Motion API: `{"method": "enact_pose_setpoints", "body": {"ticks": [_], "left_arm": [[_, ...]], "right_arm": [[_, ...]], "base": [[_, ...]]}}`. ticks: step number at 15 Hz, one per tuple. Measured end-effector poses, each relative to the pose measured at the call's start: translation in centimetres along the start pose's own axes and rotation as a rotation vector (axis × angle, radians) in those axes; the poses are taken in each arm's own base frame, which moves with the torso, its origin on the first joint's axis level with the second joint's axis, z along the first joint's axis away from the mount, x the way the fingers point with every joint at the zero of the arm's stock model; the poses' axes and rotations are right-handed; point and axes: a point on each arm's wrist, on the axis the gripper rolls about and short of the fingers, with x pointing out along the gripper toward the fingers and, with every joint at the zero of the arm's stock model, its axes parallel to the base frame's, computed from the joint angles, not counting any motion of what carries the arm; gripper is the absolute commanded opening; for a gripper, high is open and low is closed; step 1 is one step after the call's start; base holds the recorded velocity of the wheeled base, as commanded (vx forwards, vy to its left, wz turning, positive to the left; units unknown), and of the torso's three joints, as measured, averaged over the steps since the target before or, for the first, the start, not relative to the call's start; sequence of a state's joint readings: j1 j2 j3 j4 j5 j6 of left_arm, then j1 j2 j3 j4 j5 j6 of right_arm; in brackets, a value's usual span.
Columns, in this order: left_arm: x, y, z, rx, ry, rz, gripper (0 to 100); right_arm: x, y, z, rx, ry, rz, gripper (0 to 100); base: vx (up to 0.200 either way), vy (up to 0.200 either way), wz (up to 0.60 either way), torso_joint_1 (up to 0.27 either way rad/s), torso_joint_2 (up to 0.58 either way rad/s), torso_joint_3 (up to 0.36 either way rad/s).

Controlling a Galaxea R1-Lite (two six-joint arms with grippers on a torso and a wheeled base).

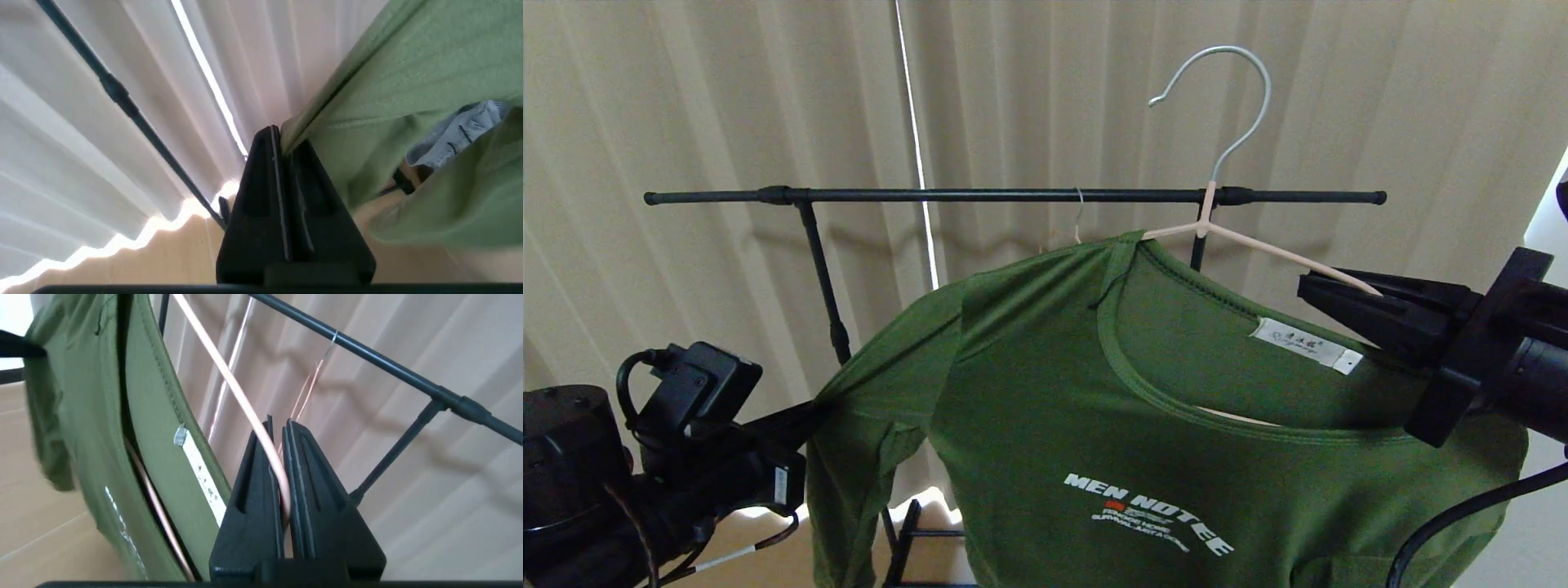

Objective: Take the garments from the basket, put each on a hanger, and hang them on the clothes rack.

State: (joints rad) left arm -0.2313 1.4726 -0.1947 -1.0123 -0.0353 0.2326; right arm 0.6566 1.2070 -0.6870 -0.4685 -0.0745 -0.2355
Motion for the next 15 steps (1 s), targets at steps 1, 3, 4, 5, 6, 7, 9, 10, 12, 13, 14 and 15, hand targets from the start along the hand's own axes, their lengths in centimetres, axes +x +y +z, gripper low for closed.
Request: {"method": "enact_pose_setpoints", "body": {"ticks": [1, 3, 4, 5, 6, 7, 9, 10, 12, 13, 14, 15], "left_arm": [[-0.1, 0.0, 0.1, 0.001, -0.006, 0.002, 100], [-0.3, 0.1, 0.3, 0.0, -0.019, 0.004, 100], [-0.5, -0.1, 0.6, 0.0, -0.046, 0.0, 100], [-0.9, -0.4, 1.0, 0.003, -0.079, -0.011, 100], [-1.4, -0.6, 1.3, 0.007, -0.111, -0.024, 100], [-2.2, -1.0, 1.6, 0.011, -0.143, -0.04, 100], [-4.0, -1.6, 2.2, 0.021, -0.217, -0.074, 100], [-4.8, -1.8, 2.2, 0.023, -0.228, -0.085, 100], [-6.7, -1.7, 1.9, 0.018, -0.231, -0.079, 100], [-7.4, -1.4, 1.5, 0.014, -0.206, -0.059, 100], [-8.2, -0.9, 1.1, 0.006, -0.169, -0.015, 100], [-9.1, -0.2, 0.6, -0.006, -0.127, 0.048, 100]], "right_arm": [[0.0, 0.0, 0.0, -0.001, 0.0, -0.001, 0], [0.0, 0.0, 0.0, -0.002, 0.003, -0.003, 0], [0.0, 0.0, -0.1, -0.002, 0.008, -0.006, 0], [0.0, -0.2, -0.2, -0.002, 0.014, -0.014, 0], [0.1, -0.4, -0.4, -0.002, 0.027, -0.029, 0], [0.3, -0.8, -0.7, -0.001, 0.044, -0.052, 0], [0.7, -1.4, -1.5, -0.001, 0.091, -0.088, 0], [0.8, -1.7, -2.1, 0.0, 0.133, -0.097, 0], [0.7, -2.0, -3.3, 0.003, 0.21, -0.111, 0], [0.6, -2.0, -3.7, 0.003, 0.223, -0.118, 0], [0.3, -1.9, -4.6, 0.003, 0.261, -0.121, 0], [-0.2, -1.8, -5.5, 0.001, 0.299, -0.129, 0]], "base": [[0.0, 0.0, 0.0, 0.0, 0.0, 0.0], [0.0, 0.0, 0.0, 0.0, 0.0, 0.0], [0.0, 0.0, 0.0, 0.0, 0.0, 0.0], [0.0, 0.0, 0.0, 0.0, 0.0, 0.0], [0.0, 0.0, 0.0, 0.0, 0.0, 0.0], [0.0, 0.0, 0.0, 0.0, 0.0, 0.0], [0.0, 0.0, 0.0, 0.0, 0.0, 0.0], [0.0, 0.0, 0.0, 0.0, 0.0, 0.0], [0.0, 0.0, 0.0, 0.0, 0.0, 0.0], [0.0, 0.0, 0.0, 0.0, 0.0, 0.0], [0.0, 0.0, 0.0, 0.0, 0.0, 0.0], [0.0, 0.0, 0.0, 0.0, 0.0, 0.0]]}}
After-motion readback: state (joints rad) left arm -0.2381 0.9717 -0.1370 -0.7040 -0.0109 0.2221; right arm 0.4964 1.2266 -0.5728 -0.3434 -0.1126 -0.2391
